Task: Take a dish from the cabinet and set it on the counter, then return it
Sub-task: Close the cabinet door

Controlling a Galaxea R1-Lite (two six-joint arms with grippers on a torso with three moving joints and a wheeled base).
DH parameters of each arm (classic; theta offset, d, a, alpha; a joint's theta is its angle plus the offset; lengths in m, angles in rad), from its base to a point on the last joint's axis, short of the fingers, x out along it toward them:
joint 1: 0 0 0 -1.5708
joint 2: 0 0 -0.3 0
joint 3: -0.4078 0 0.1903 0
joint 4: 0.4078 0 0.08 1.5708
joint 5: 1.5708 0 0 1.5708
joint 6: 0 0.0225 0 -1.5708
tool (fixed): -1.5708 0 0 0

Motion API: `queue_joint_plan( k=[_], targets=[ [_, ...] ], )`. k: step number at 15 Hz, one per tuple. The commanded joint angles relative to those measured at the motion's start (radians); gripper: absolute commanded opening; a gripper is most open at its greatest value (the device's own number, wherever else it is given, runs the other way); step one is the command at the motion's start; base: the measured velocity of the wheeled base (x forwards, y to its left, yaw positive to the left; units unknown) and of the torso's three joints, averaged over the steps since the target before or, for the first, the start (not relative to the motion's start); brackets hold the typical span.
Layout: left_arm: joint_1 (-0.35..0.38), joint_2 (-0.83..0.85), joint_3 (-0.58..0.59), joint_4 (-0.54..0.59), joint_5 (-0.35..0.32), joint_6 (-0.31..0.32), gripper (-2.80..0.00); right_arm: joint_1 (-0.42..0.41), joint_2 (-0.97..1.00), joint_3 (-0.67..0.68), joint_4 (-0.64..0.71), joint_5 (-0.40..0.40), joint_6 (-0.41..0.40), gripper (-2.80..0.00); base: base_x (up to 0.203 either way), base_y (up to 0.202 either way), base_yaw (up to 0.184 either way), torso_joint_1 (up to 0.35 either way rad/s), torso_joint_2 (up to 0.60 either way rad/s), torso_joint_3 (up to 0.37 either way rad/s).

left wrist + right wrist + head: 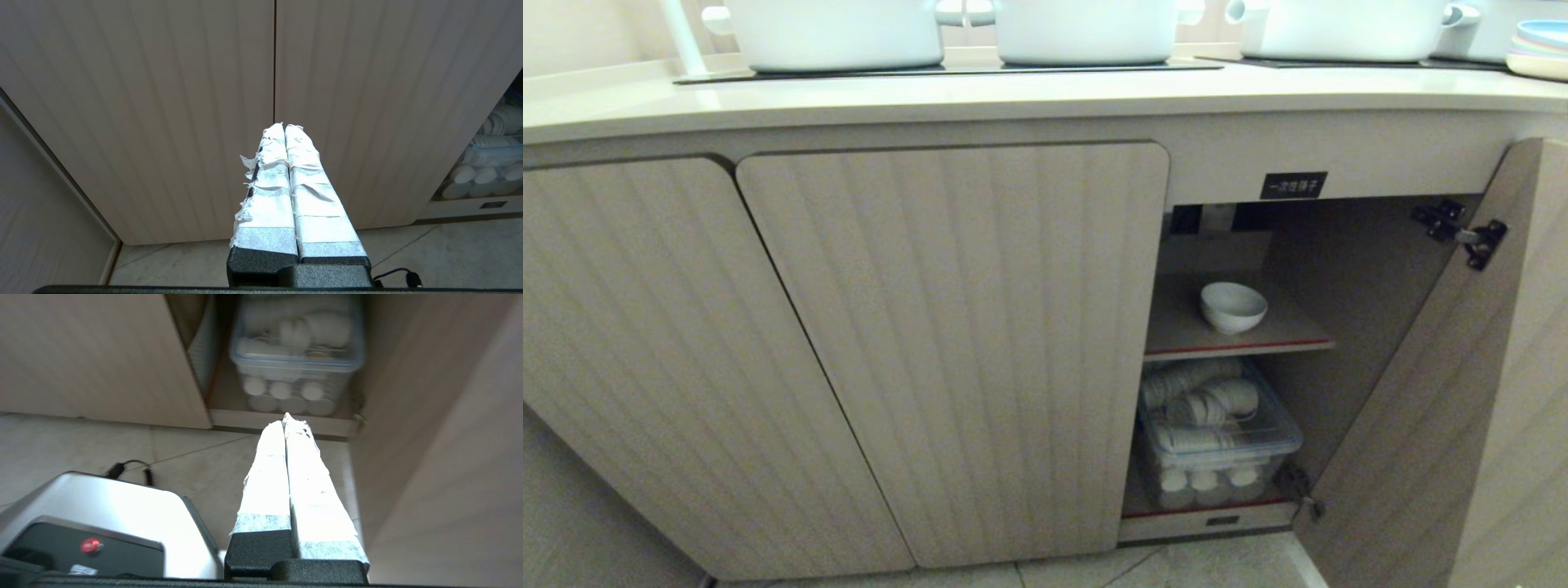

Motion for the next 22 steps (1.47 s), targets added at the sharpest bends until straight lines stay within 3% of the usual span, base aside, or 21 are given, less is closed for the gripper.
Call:
queue_joint_plan(
  k=[1, 7, 11, 14, 22],
  targets=[
    [0.0, 0.0, 0.0, 0.0, 0.0, 0.0, -2.8, -0.019, -0.091, -0.002, 0.018, 0.002, -0.005, -2.8, 0.0, 0.0, 0.0, 0.0, 0.0, 0.0],
    [0.0, 0.0, 0.0, 0.0, 0.0, 0.001, -2.8, -0.01, -0.224, -0.001, 0.017, -0.014, -0.018, -2.8, 0.0, 0.0, 0.0, 0.0, 0.0, 0.0],
    [0.0, 0.0, 0.0, 0.0, 0.0, 0.0, -2.8, 0.015, -0.242, 0.0, 0.072, -0.161, -0.055, -2.8, 0.0, 0.0, 0.0, 0.0, 0.0, 0.0],
    [0.0, 0.0, 0.0, 0.0, 0.0, 0.0, -2.8, 0.01, -0.296, 0.0, 0.152, -0.164, -0.058, -2.8, 0.0, 0.0, 0.0, 0.0, 0.0, 0.0],
    [0.0, 0.0, 0.0, 0.0, 0.0, 0.0, -2.8, 0.005, -0.486, 0.0, 0.161, -0.16, -0.049, -2.8, 0.0, 0.0, 0.0, 0.0, 0.0, 0.0]
  ],
)
